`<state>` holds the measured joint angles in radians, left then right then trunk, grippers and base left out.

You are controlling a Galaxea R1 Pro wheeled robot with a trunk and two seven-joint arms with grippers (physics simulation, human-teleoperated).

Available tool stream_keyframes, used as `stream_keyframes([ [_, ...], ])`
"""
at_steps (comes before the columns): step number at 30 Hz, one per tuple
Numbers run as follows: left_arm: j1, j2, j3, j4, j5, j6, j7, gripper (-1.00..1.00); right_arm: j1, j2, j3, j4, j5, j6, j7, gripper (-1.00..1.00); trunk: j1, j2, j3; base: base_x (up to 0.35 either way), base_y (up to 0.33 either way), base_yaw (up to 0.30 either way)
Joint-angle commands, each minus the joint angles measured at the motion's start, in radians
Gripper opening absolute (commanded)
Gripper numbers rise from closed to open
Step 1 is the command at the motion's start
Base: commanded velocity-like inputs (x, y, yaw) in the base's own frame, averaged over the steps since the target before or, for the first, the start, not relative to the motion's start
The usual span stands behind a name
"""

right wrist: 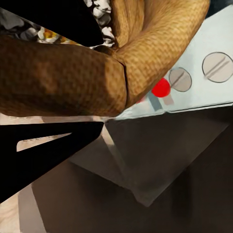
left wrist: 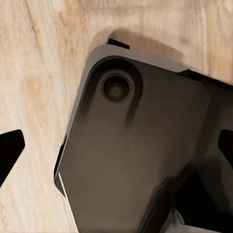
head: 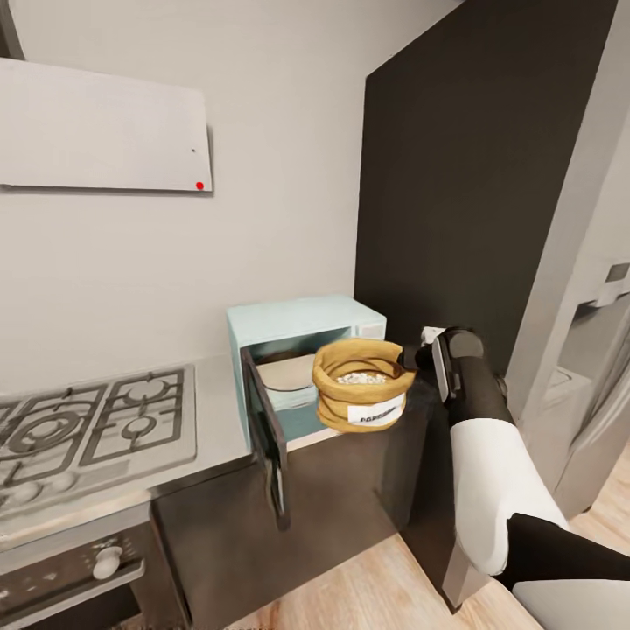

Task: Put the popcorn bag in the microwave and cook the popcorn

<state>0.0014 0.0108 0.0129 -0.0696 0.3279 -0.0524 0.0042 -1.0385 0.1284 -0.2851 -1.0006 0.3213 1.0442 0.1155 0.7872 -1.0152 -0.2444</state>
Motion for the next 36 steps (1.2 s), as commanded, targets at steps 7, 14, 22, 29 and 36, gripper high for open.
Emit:
stream_keyframes([
  [7, 0.000, -0.001, -0.001, -0.001, 0.002, -0.002, 0.000, 1.00, -0.001, 0.002, -0.003, -0.001, 0.010, 0.003, 0.010, -1.00, 0.000, -0.001, -0.001, 0.000, 0.000, 0.268],
  [14, 0.000, 0.000, -0.004, -0.001, 0.003, -0.002, 0.000, 1.00, 0.000, 0.001, -0.003, -0.002, 0.013, 0.003, 0.010, -1.00, 0.000, -0.001, -0.001, 0.099, 0.000, 0.114],
  [22, 0.001, -0.001, -0.005, -0.002, 0.001, -0.002, 0.000, 1.00, -0.001, 0.000, -0.002, -0.003, 0.014, 0.003, 0.009, -1.00, 0.000, -0.001, -0.001, 0.134, 0.000, 0.001],
  [29, 0.000, -0.002, -0.003, -0.002, -0.001, -0.002, 0.000, 1.00, 0.000, 0.014, 0.016, 0.014, 0.010, 0.003, 0.012, -1.00, 0.000, -0.001, -0.001, 0.001, 0.000, 0.000],
  [36, 0.000, -0.002, -0.001, -0.003, -0.004, -0.002, 0.000, 1.00, 0.020, 0.018, 0.000, 0.053, 0.014, 0.003, 0.010, -1.00, 0.000, -0.001, -0.001, 0.000, 0.000, 0.000],
])
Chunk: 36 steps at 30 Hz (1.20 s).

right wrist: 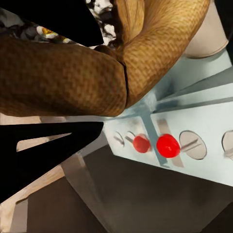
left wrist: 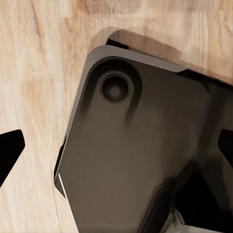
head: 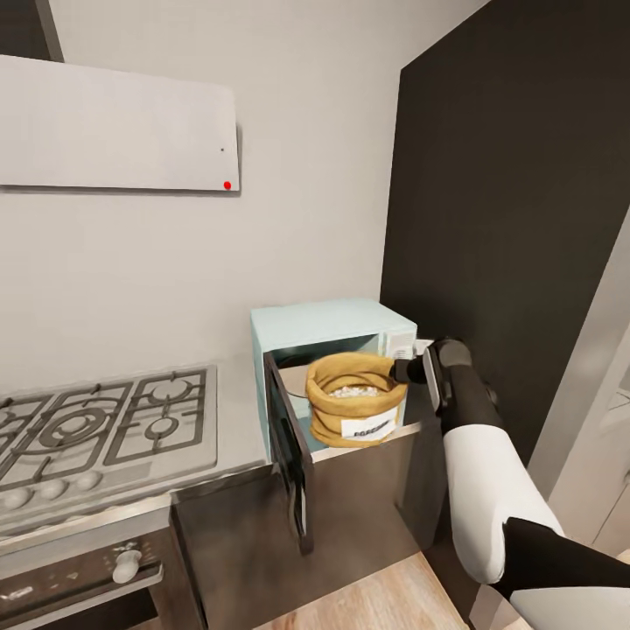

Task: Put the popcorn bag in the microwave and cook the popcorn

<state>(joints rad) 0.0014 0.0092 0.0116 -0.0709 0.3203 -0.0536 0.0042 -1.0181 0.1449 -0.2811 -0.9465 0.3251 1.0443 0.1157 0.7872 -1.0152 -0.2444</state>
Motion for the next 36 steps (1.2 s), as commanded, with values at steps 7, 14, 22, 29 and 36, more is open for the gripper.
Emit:
stream_keyframes([
  [7, 0.000, 0.001, 0.002, -0.001, 0.005, -0.002, 0.000, 1.00, 0.001, 0.001, -0.004, 0.006, 0.012, 0.003, 0.010, -1.00, 0.000, -0.001, -0.001, 0.083, 0.000, 0.000],
  [14, 0.000, 0.001, 0.002, -0.001, 0.005, -0.002, 0.000, 1.00, 0.001, 0.002, -0.004, 0.008, 0.012, 0.003, 0.010, -1.00, 0.000, -0.001, -0.001, 0.247, 0.000, 0.000],
  [22, 0.000, 0.001, 0.002, -0.001, 0.005, -0.001, 0.000, 1.00, 0.001, 0.004, -0.004, 0.010, 0.011, 0.003, 0.011, -1.00, 0.000, -0.001, -0.001, 0.229, 0.000, 0.000],
  [29, 0.000, 0.001, 0.003, -0.001, 0.005, -0.002, 0.000, 1.00, 0.001, 0.025, -0.006, 0.013, 0.006, 0.003, 0.012, -1.00, 0.000, -0.001, -0.001, 0.145, 0.000, 0.000],
  [36, 0.000, 0.000, 0.003, -0.001, 0.004, 0.000, -0.001, 1.00, 0.001, 0.027, -0.006, 0.014, 0.006, 0.003, 0.012, -1.00, 0.000, -0.001, -0.001, 0.039, 0.027, 0.000],
])
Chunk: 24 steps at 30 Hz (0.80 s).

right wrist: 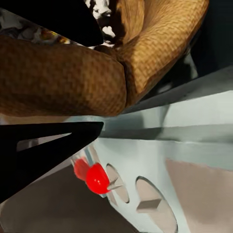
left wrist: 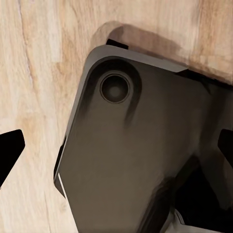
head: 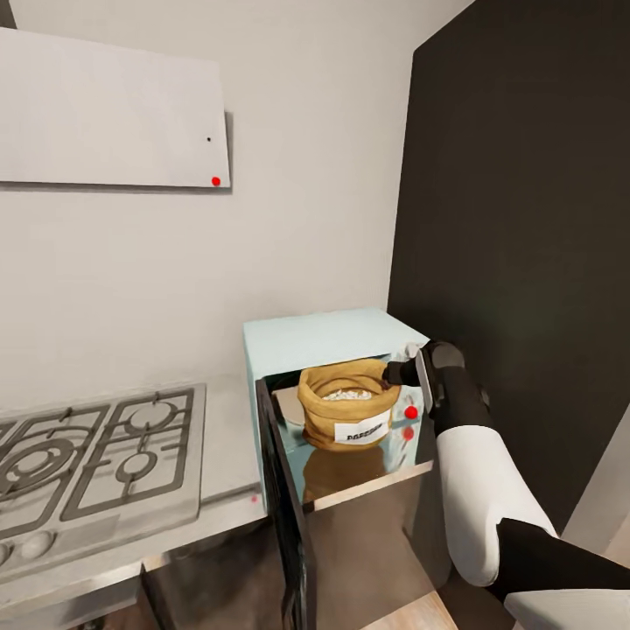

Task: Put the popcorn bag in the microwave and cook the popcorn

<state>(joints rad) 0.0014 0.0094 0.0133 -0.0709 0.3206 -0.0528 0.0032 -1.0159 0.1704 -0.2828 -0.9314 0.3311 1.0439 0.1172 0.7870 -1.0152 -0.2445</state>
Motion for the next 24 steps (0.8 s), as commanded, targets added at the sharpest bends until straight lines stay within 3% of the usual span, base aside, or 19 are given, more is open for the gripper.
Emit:
stream_keyframes([
  [1, 0.000, 0.000, 0.001, -0.001, 0.003, -0.001, 0.000, 1.00, -0.001, 0.001, -0.004, -0.001, 0.000, 0.003, 0.010, -1.00, 0.000, -0.001, -0.001, 0.139, 0.136, 0.000],
  [9, 0.000, 0.000, 0.002, -0.001, 0.004, -0.001, 0.000, 1.00, -0.001, 0.001, -0.004, -0.001, -0.001, 0.003, 0.010, -1.00, 0.000, -0.001, -0.001, 0.136, 0.137, 0.000],
  [17, 0.000, 0.000, 0.002, -0.001, 0.005, -0.001, 0.001, 1.00, -0.001, 0.002, -0.004, 0.001, 0.000, 0.003, 0.011, -1.00, 0.000, -0.001, -0.001, 0.014, 0.014, 0.000],
  [21, 0.000, 0.001, 0.004, -0.002, 0.005, -0.002, -0.002, 1.00, 0.016, -0.021, 0.002, -0.008, 0.011, 0.003, 0.033, -1.00, 0.000, -0.001, -0.001, 0.000, 0.000, 0.000],
  [24, 0.000, 0.001, 0.004, -0.002, 0.005, -0.002, -0.002, 1.00, 0.026, -0.004, 0.003, 0.009, 0.012, 0.000, 0.026, -1.00, 0.000, -0.001, -0.001, 0.000, 0.000, 0.000],
])
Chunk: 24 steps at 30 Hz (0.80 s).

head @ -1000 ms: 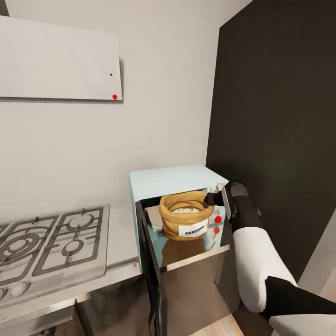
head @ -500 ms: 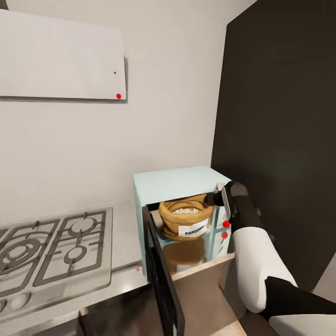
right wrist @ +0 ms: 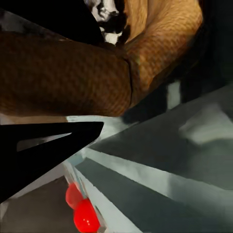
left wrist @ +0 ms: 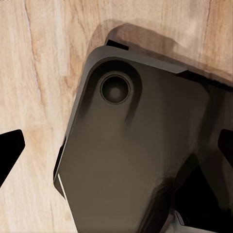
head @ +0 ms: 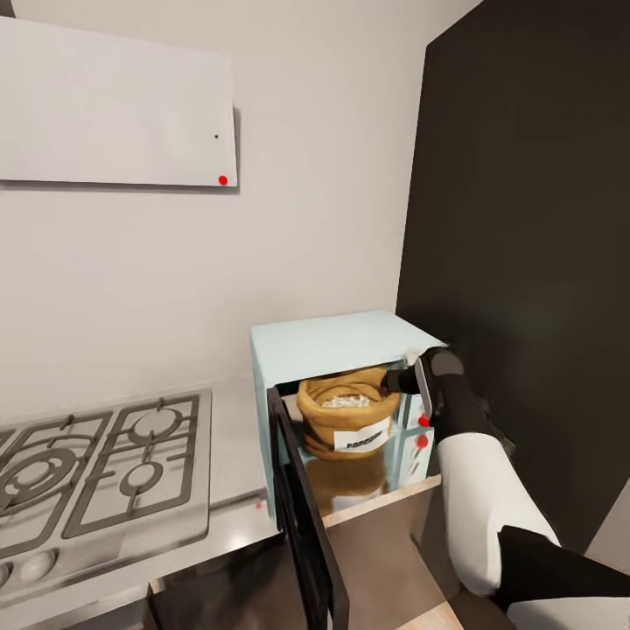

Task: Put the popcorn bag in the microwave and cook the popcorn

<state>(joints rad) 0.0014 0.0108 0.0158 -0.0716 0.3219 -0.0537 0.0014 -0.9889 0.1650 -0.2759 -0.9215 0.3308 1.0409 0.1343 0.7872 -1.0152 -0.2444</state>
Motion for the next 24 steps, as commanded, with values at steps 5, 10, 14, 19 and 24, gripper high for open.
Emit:
stream_keyframes([
  [5, 0.000, 0.000, 0.001, -0.001, 0.003, -0.001, 0.000, 1.00, 0.007, 0.009, -0.005, 0.005, 0.009, -0.002, -0.009, -1.00, 0.000, -0.001, -0.001, 0.000, 0.000, 0.000],
  [10, 0.000, 0.000, 0.001, -0.002, 0.003, -0.002, 0.000, 1.00, 0.007, 0.009, -0.005, 0.004, 0.002, -0.002, -0.013, -1.00, 0.000, -0.001, -0.001, 0.000, 0.000, 0.000],
  [14, 0.000, 0.000, 0.001, -0.002, 0.003, -0.002, 0.000, 1.00, 0.007, 0.009, -0.007, 0.004, 0.009, -0.002, -0.014, -1.00, 0.000, -0.001, -0.001, 0.000, 0.000, 0.000],
  [19, 0.000, 0.000, 0.001, -0.002, 0.004, 0.000, 0.003, 1.00, 0.007, 0.009, -0.008, 0.005, 0.005, -0.001, -0.015, -1.00, 0.000, -0.001, -0.001, 0.090, 0.000, 0.000],
  [24, 0.000, 0.000, 0.001, -0.002, 0.003, 0.000, 0.003, 1.00, 0.007, 0.009, -0.008, 0.006, 0.005, -0.001, -0.016, -1.00, 0.000, -0.001, -0.001, 0.272, 0.000, 0.000],
])
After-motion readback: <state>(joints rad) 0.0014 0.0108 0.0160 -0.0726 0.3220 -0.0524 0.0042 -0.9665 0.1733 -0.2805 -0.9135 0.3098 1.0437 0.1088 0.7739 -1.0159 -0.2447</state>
